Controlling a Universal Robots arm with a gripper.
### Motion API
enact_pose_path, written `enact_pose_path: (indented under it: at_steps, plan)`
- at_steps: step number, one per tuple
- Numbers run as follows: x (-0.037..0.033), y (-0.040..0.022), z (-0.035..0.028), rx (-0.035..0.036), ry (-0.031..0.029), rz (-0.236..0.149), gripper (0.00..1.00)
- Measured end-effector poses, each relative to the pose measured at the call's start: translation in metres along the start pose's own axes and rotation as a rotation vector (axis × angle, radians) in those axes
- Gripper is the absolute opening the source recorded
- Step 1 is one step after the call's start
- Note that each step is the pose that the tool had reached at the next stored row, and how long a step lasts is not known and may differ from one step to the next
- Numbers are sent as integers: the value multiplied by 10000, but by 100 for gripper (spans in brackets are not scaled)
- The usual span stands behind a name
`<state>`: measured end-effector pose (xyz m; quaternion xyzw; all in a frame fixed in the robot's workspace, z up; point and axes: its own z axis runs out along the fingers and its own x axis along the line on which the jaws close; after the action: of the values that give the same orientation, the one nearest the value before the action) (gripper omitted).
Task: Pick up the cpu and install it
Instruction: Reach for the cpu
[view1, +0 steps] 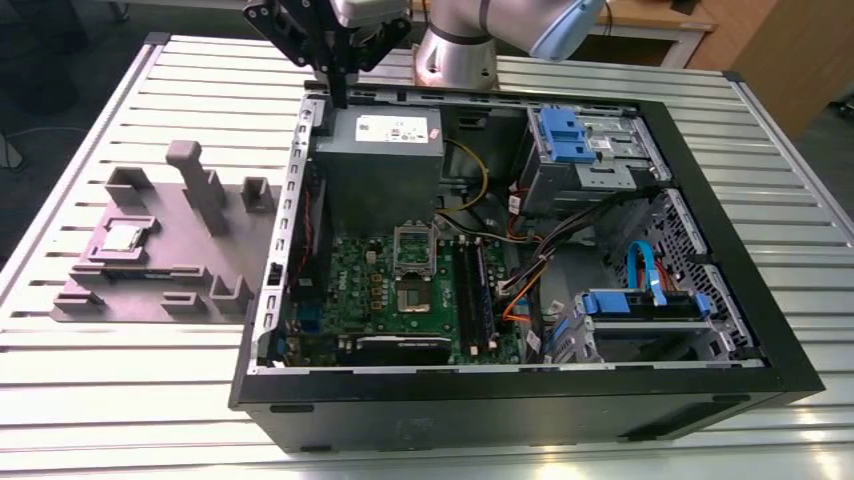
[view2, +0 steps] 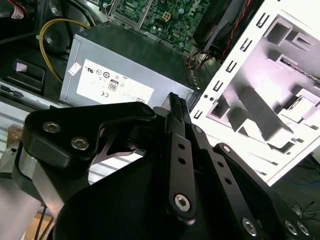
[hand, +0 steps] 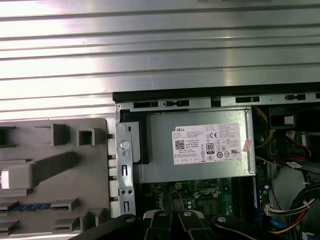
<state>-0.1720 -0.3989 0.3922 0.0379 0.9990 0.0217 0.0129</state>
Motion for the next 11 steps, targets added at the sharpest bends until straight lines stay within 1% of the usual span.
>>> enact_pose_path:
  at_steps: [5, 11]
  plan:
    - [43, -3, 0, 1, 0, -1, 10]
    - [129, -10, 0, 0, 0, 0, 10]
